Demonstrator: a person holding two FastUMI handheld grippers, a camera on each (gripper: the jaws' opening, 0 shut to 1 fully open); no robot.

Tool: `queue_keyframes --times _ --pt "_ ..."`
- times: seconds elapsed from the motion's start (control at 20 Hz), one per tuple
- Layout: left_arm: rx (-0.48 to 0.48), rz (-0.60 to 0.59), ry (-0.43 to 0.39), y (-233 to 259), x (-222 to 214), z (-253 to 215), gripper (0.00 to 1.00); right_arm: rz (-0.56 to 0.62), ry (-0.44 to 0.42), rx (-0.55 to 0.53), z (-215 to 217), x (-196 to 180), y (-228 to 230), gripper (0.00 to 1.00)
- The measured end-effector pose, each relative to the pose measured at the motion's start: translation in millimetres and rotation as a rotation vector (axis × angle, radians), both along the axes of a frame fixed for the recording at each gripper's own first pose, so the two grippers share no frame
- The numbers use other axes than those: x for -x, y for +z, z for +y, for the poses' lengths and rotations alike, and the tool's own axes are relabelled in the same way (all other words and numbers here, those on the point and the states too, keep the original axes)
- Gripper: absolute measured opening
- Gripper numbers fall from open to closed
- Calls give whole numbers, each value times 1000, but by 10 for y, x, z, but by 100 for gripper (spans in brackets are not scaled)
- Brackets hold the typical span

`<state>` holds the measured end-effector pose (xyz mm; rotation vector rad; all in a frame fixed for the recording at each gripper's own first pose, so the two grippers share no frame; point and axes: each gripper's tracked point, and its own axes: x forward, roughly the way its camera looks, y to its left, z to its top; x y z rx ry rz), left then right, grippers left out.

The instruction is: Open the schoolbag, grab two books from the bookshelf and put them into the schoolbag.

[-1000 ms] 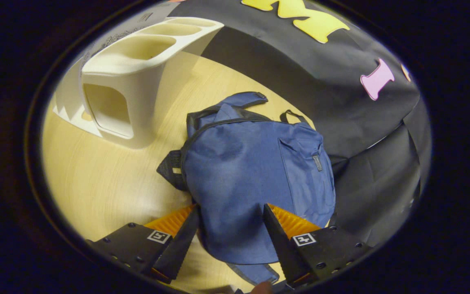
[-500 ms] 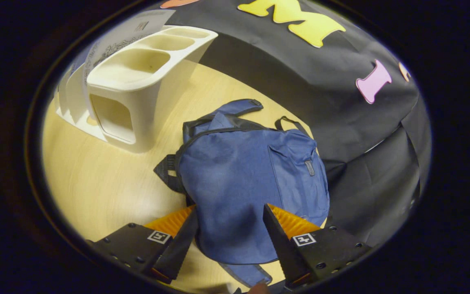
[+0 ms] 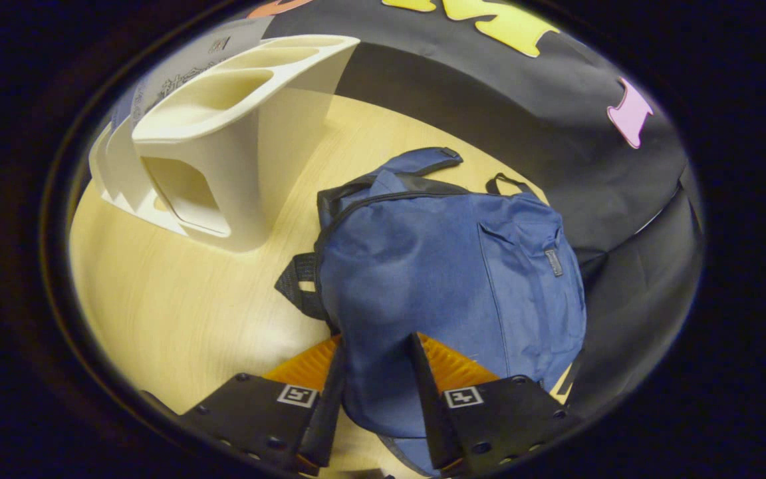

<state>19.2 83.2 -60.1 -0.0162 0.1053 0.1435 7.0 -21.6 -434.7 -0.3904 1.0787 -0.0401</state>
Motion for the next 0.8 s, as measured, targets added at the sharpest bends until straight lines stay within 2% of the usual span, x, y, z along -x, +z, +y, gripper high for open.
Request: queue_keyframes --times 0.15,0.2,0.25,0.4,0.45,0.6,0.65,0.7,0.75,0.8 --pt "9 9 -6 -36 -4 -34 99 6 54 -3 57 28 111 24" --pt "10 11 -8 -48 -10 -46 99 16 59 -13 47 43 115 16" --pt "11 13 -10 -37 -17 -60 99 30 51 -35 47 67 139 12" --pt "13 22 -15 -78 -12 -82 99 40 20 -104 27 104 245 11" --pt "14 24 -15 -87 -18 -92 99 50 16 -113 31 88 252 0" --pt "16 32 -22 -100 -26 -114 99 52 -4 -139 13 83 365 0" --pt "15 34 -24 -107 -25 -125 99 47 -2 -150 3 76 449 4" --pt "16 35 -23 -98 -33 -118 99 47 7 -160 -12 86 546 0" --pt "18 39 -24 -98 -35 -130 99 38 10 -175 -39 74 647 3" --pt "20 44 -25 -125 -43 -137 99 35 9 -191 -77 73 737 0"
